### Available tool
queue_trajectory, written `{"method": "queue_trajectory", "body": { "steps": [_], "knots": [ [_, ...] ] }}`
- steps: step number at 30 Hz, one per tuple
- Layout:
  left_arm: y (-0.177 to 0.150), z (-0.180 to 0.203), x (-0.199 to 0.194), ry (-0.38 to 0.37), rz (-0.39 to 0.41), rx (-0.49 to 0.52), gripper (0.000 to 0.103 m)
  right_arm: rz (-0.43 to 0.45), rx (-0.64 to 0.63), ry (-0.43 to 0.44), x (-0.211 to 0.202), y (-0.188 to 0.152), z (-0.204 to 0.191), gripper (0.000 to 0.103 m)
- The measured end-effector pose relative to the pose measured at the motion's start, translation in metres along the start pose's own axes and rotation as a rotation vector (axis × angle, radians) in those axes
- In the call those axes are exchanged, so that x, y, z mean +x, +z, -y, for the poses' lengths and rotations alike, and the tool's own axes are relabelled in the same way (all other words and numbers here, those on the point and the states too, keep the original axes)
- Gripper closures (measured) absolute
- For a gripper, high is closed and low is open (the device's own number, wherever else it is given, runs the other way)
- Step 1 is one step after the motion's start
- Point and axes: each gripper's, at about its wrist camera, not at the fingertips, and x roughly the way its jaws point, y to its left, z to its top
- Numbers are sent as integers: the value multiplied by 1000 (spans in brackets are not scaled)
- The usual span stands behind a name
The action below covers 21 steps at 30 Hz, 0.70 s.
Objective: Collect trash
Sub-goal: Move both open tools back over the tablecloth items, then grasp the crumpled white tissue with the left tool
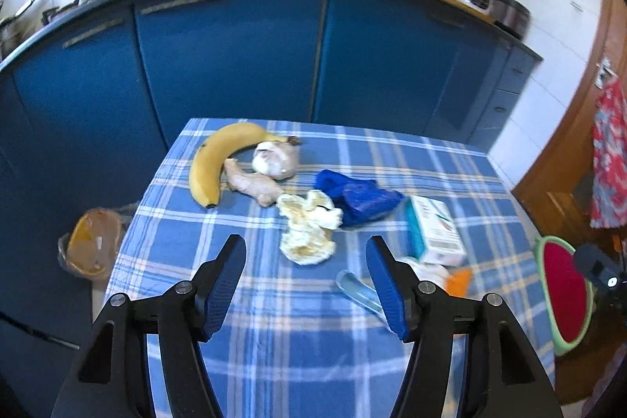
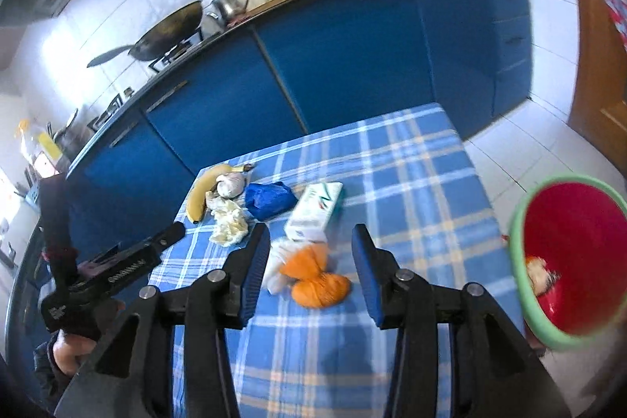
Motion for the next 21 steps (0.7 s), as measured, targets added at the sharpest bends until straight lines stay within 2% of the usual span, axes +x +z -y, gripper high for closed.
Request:
{"method": "queue_trajectory", "body": {
  "steps": [7,13,19,21],
  "knots": [
    [4,-13,51,-36,-51,-68,38,-31,-51,-4,55,21,-17,52],
    [-1,-10,80,-35,-44,-39,38,-54,-72,-10,94,32,-21,50],
    [-7,-17,99,-64,-68,-55,38,-102,-97,9,135,39,-30,49],
    [-8,-22,103,-84,-75,-72,50,-118,-104,14,147,40,-32,49]
  ]
}}
